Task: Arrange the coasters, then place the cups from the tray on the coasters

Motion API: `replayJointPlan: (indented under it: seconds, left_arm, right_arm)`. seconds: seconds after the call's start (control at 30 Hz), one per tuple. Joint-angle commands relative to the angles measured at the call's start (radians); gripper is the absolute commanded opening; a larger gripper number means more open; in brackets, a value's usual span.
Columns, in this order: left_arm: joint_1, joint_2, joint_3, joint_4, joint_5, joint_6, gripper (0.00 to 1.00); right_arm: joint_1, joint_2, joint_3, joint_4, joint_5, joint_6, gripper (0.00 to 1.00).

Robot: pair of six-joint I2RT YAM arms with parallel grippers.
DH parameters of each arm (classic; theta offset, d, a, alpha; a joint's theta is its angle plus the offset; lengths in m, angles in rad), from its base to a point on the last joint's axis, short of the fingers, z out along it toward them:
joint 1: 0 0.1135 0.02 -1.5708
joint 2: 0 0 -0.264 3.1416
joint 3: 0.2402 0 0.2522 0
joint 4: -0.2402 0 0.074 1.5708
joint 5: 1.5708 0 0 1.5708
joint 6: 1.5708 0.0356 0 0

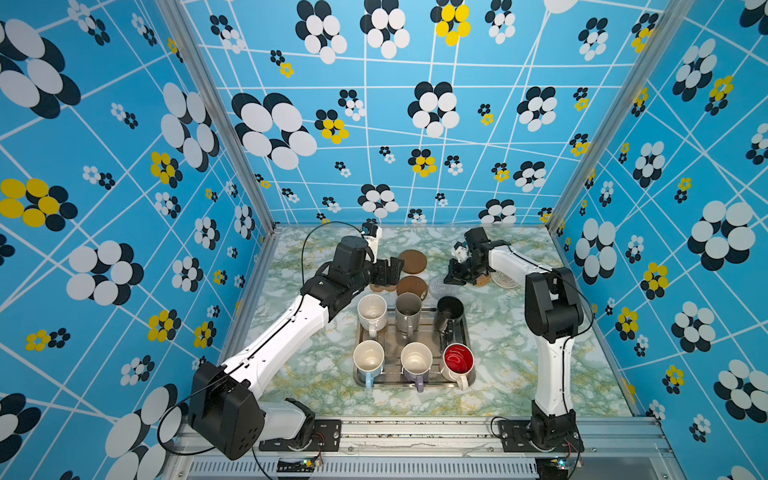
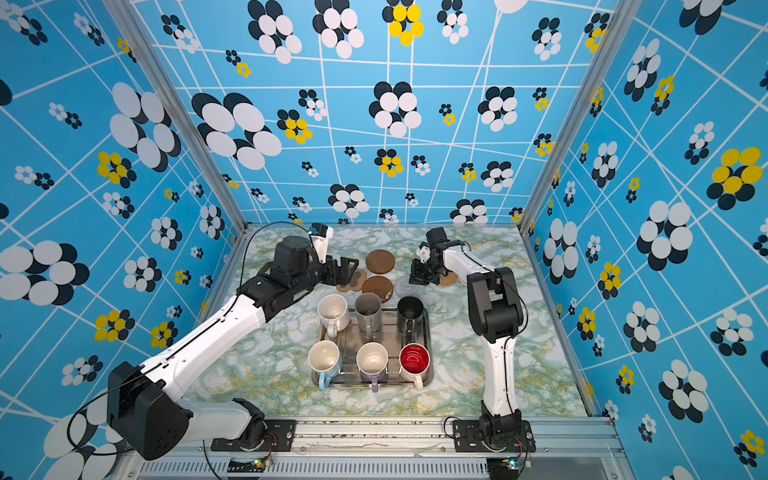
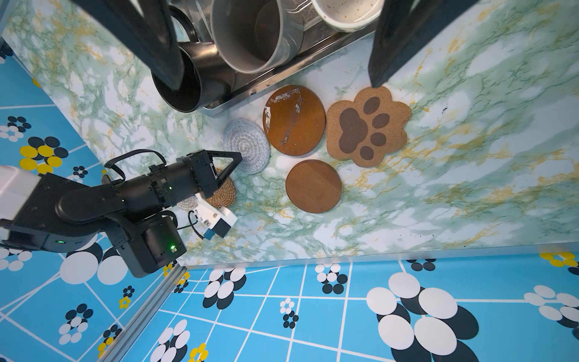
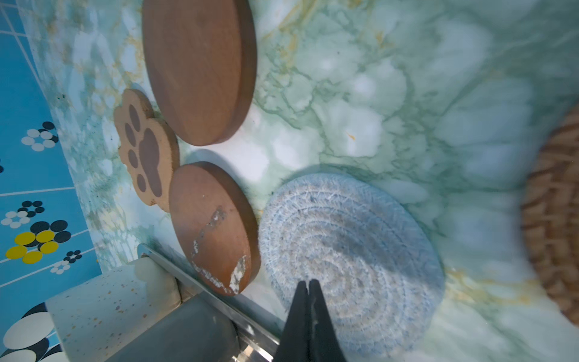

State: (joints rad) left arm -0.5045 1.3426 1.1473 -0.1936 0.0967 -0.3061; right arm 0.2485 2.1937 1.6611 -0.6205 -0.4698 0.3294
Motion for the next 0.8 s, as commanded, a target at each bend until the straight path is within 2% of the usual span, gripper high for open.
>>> replayJointPlan:
  seconds: [0.0, 0.17, 0.53, 0.77]
  left_arm:
    - [-0.006, 0.003, 0.009, -0.017, -0.011, 0.007, 0.94]
    - [-0.006, 0.002, 0.004, -0.019, -0.014, 0.007, 0.94]
    - [-0.006, -0.039, -0.014, -0.047, -0.053, 0.026, 0.94]
    - [-0.004, -0.051, -0.027, -0.049, -0.066, 0.032, 0.95]
  right_arm:
    - [0.006, 0.039, 0.008, -0.017, -0.023, 0.011, 0.00]
    - [0.006, 0.076, 0.035, -0.039, 0.013, 0.004, 0.00]
    - [-0.001, 0.233, 0.328, -0.222, 0.114, -0.046, 0.00]
    - [-0.048, 0.267, 0.382, -0.242, 0.116, -0.043, 0.00]
